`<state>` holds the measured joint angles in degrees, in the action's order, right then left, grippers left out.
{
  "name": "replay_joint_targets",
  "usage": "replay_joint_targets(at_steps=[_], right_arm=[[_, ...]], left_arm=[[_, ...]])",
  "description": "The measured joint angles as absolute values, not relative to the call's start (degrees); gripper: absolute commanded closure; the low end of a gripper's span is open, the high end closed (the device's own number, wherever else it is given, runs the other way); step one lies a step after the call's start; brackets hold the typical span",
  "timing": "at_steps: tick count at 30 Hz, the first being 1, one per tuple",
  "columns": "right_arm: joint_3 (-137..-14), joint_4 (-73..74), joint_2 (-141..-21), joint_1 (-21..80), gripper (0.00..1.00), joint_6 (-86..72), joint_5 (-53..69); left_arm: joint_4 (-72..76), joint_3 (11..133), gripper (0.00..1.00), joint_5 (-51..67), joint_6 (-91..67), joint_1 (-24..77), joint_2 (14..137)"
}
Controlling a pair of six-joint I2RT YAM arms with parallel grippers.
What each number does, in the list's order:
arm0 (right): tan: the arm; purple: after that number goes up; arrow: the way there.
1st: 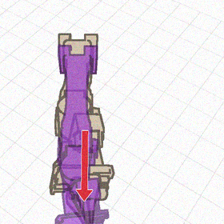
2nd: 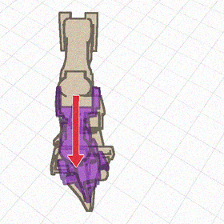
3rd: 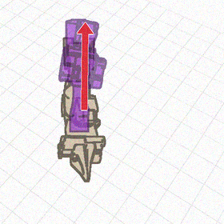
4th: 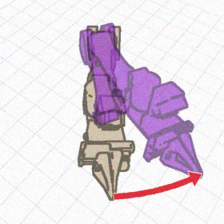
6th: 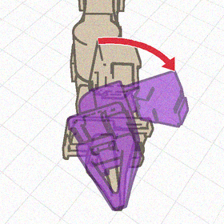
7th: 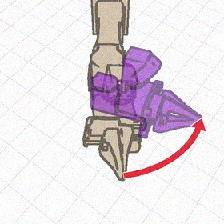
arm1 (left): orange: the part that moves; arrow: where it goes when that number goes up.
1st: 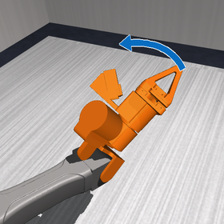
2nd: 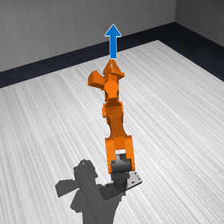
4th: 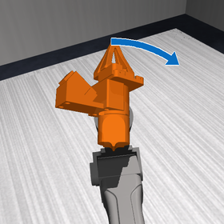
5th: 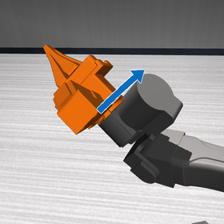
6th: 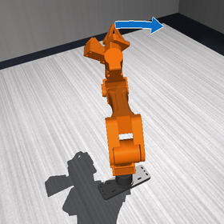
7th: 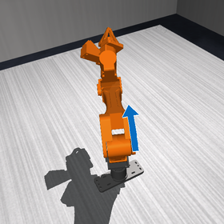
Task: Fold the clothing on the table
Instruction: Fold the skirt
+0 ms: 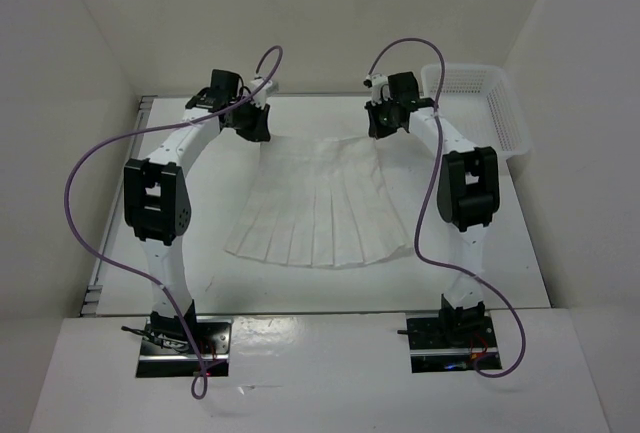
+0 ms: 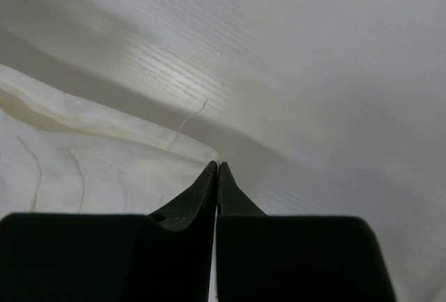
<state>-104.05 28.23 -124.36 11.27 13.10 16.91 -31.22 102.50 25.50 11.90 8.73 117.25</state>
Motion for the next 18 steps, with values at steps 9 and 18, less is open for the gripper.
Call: replay_joint_targets(at_steps=[9, 18], right_arm=[[-97.67, 25.36, -112.2, 11.77, 1.0, 12.71, 14.0], [-90.39, 30.83, -96.09, 14.09, 1.0, 19.18, 18.24]], left_arm=[[-29.61, 100.84, 0.84, 24.64, 12.08, 8.84, 115.31], [-33.52, 90.74, 0.81, 26.33, 16.19, 8.84, 98.37]])
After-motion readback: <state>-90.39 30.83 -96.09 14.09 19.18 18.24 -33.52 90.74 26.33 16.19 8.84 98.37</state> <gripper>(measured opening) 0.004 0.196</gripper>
